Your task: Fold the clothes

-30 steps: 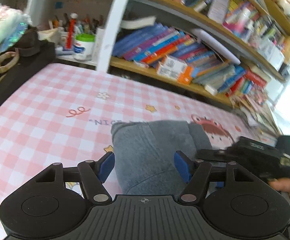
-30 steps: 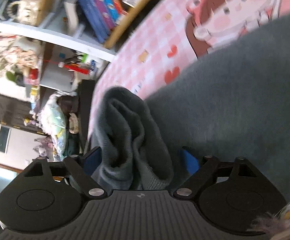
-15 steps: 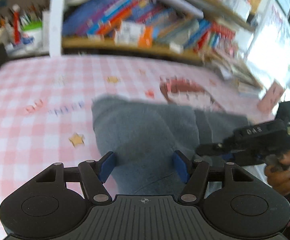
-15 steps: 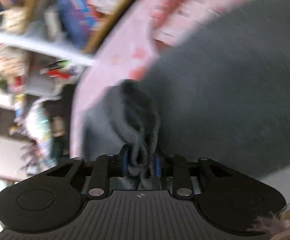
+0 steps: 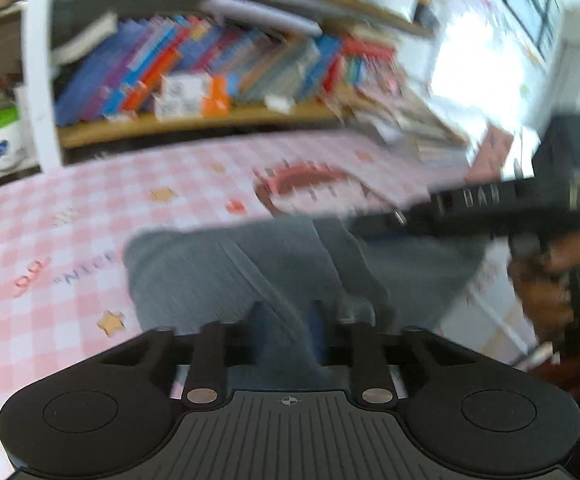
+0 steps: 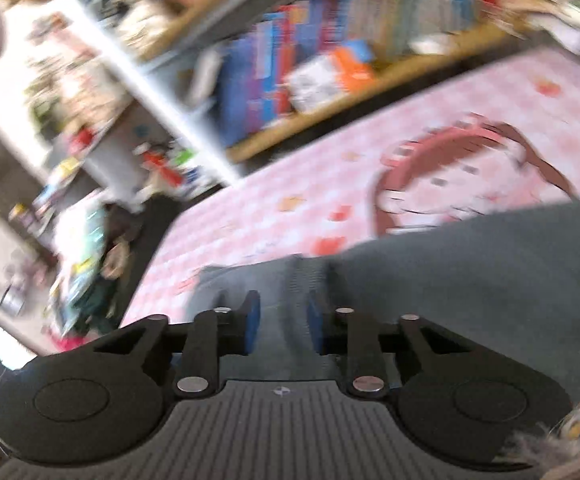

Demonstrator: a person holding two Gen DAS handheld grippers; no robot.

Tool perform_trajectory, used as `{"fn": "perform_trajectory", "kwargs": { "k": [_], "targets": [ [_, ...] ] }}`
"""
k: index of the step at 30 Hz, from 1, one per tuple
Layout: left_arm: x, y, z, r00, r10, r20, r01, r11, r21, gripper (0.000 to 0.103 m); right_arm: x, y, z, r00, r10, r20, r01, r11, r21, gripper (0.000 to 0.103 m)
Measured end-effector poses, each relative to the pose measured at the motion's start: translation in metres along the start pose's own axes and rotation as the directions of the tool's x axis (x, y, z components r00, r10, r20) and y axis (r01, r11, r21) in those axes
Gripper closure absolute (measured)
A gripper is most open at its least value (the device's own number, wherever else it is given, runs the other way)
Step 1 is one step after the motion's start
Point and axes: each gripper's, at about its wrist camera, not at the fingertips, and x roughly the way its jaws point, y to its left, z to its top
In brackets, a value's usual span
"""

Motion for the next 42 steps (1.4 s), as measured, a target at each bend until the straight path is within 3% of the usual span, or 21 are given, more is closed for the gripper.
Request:
{"fn": "perform_trajectory", "kwargs": {
  "k": [2, 4, 6, 8, 12, 14, 18, 19, 30, 42],
  "targets": [
    [0.008, 0.000, -0.004, 0.998, 0.007, -0.065, -0.006, 1.000, 0.006, 0.088, 0.009, 0.007, 0.001, 1.000, 0.007, -0.029, -0.009, 0.998, -0.059, 0.086],
    [0.014, 0.004, -0.009, 0.995, 0.006, -0.102, -0.008, 1.000, -0.018, 0.088, 0.028, 0.004, 0.004, 0.997, -0.057, -0.059, 0.053, 0.996, -0.078, 0.089],
    [0.016, 0.006, -0.012, 0.994, 0.002, -0.113, -0.006, 0.999, -0.036, 0.088, 0.052, -0.009, 0.006, 0.987, -0.111, -0.115, 0.107, 0.994, -0.038, 0.094],
    [0.016, 0.004, -0.013, 0.994, 0.010, -0.111, -0.014, 0.999, -0.033, 0.087, 0.060, -0.019, 0.005, 0.985, -0.111, -0.132, 0.112, 0.994, -0.005, 0.095],
    [0.013, -0.001, -0.011, 0.996, 0.036, -0.083, -0.038, 0.999, -0.022, 0.083, 0.049, -0.013, 0.005, 0.987, -0.099, -0.124, 0.095, 0.995, -0.038, 0.090],
    [0.009, -0.004, -0.008, 0.997, 0.051, -0.050, -0.052, 0.998, -0.020, 0.076, 0.040, -0.009, 0.003, 0.989, -0.089, -0.115, 0.084, 0.995, -0.052, 0.088],
    [0.004, -0.011, 0.001, 0.996, 0.079, 0.028, -0.079, 0.997, -0.023, 0.047, 0.024, 0.000, 0.002, 0.991, -0.097, -0.094, 0.089, 0.992, -0.088, 0.080],
    [0.003, -0.013, 0.003, 0.996, 0.082, 0.043, -0.081, 0.996, -0.027, 0.044, 0.020, 0.000, 0.002, 0.991, -0.102, -0.087, 0.094, 0.991, -0.095, 0.079],
    [0.021, -0.046, 0.015, 0.996, 0.057, 0.062, -0.056, 0.998, -0.018, 0.026, -0.021, -0.030, -0.004, 0.987, -0.143, -0.071, 0.138, 0.988, -0.071, 0.067],
    [0.048, -0.096, 0.014, 0.999, 0.029, 0.029, -0.028, 0.999, -0.029, 0.023, -0.070, -0.081, -0.010, 0.973, -0.216, -0.085, 0.216, 0.976, -0.016, 0.063]
  ]
}}
